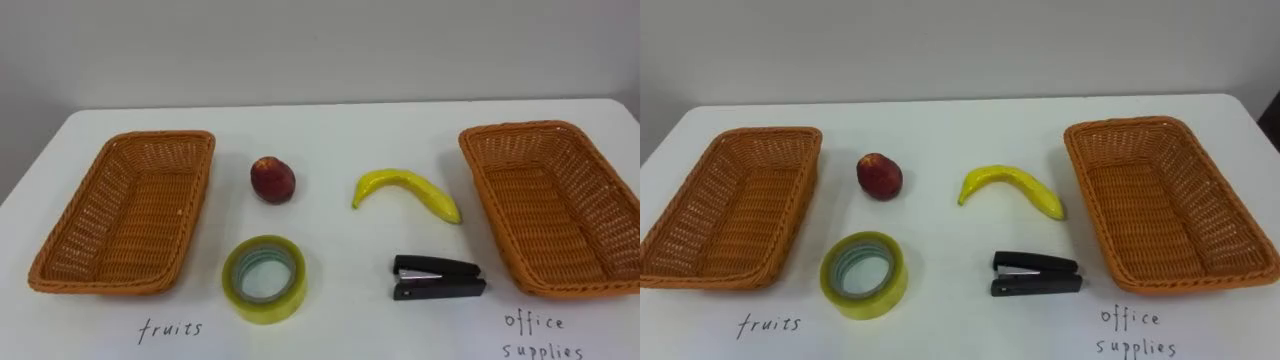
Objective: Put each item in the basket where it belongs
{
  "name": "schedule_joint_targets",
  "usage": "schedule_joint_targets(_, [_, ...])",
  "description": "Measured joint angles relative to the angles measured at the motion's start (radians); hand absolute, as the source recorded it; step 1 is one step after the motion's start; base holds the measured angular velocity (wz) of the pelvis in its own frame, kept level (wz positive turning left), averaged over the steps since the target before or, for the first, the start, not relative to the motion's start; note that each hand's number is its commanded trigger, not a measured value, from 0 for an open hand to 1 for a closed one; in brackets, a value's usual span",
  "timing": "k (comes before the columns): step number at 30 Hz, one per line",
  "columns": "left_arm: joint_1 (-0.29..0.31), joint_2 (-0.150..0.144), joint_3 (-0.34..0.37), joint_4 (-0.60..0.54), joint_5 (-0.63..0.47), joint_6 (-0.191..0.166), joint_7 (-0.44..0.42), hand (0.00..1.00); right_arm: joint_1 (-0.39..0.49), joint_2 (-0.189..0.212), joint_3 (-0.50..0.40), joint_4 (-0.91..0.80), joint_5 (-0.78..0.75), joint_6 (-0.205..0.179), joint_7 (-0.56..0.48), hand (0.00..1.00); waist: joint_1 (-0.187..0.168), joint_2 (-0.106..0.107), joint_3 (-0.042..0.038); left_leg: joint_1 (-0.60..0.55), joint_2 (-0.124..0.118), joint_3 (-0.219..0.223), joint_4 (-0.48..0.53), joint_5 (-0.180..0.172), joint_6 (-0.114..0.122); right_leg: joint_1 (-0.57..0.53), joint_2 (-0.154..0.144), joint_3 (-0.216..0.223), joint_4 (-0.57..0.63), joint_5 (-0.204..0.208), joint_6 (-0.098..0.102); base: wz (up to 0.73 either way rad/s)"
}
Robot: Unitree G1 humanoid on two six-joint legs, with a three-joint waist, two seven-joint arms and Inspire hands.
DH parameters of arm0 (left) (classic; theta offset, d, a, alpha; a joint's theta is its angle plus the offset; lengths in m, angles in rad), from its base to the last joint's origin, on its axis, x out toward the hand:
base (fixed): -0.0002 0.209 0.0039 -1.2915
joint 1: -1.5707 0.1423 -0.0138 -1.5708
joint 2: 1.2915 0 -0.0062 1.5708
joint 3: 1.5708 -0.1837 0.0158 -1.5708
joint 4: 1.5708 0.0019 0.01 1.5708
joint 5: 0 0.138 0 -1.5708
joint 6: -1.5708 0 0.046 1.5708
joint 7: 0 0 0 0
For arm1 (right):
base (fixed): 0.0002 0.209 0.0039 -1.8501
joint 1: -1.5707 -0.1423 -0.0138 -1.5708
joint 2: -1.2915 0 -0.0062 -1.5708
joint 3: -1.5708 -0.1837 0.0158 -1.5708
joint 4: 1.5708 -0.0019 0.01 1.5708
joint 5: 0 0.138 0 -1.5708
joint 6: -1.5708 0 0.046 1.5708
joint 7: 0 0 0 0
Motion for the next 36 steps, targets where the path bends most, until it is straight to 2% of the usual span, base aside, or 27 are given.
schedule_joint_targets(11, [-0.022, 0.000, 0.000, 0.002, 0.001, 0.000, 0.070, 0.00, -0.006, 0.002, 0.022, 0.041, 0.048, 0.011, 0.021, 0.00, -0.005, -0.014, 0.0009, 0.008, -0.001, 0.004, -0.003, 0.000, 0.000, 0.008, -0.002, -0.001, -0.001, 0.000, 0.001, 0.01])
schedule_joint_targets(15, [-0.012, 0.000, 0.000, -0.004, -0.006, 0.001, 0.096, 0.00, -0.005, 0.003, 0.022, 0.039, 0.116, 0.032, 0.020, 0.00, -0.001, -0.017, 0.0014, 0.009, -0.001, 0.004, -0.003, -0.003, 0.005, 0.007, -0.001, 0.000, -0.001, 0.000, 0.002, 0.00])
schedule_joint_targets(20, [-0.004, 0.000, 0.020, -0.013, -0.016, -0.001, 0.112, 0.00, -0.006, 0.003, 0.018, 0.040, 0.152, 0.031, 0.021, 0.00, 0.001, -0.019, 0.0006, 0.011, -0.001, 0.007, -0.005, -0.004, 0.006, 0.005, -0.002, 0.006, -0.001, 0.001, 0.006, -0.02])
schedule_joint_targets(26, [0.004, 0.000, 0.075, -0.013, -0.084, -0.001, 0.111, 0.00, 0.017, 0.003, -0.067, 0.042, 0.256, 0.032, 0.034, 0.00, -0.006, -0.024, -0.0002, 0.012, -0.003, 0.001, -0.006, -0.004, 0.007, 0.007, -0.004, 0.006, -0.002, 0.001, 0.008, 0.00])
schedule_joint_targets(31, [0.018, 0.004, 0.123, -0.019, -0.087, -0.001, 0.111, 0.00, 0.066, -0.012, -0.142, 0.039, 0.353, 0.052, 0.030, 0.00, -0.017, -0.036, -0.0029, 0.003, -0.003, 0.006, 0.000, -0.006, 0.009, -0.001, -0.004, 0.009, -0.001, 0.001, 0.008, -0.02])
schedule_joint_targets(36, [0.037, 0.005, 0.159, -0.021, -0.087, -0.002, 0.111, 0.00, 0.099, -0.012, -0.230, 0.039, 0.408, 0.053, 0.008, 0.00, -0.029, -0.041, -0.0067, 0.004, -0.002, 0.010, 0.002, -0.008, 0.010, -0.008, -0.001, 0.031, 0.003, 0.002, 0.009, -0.13])
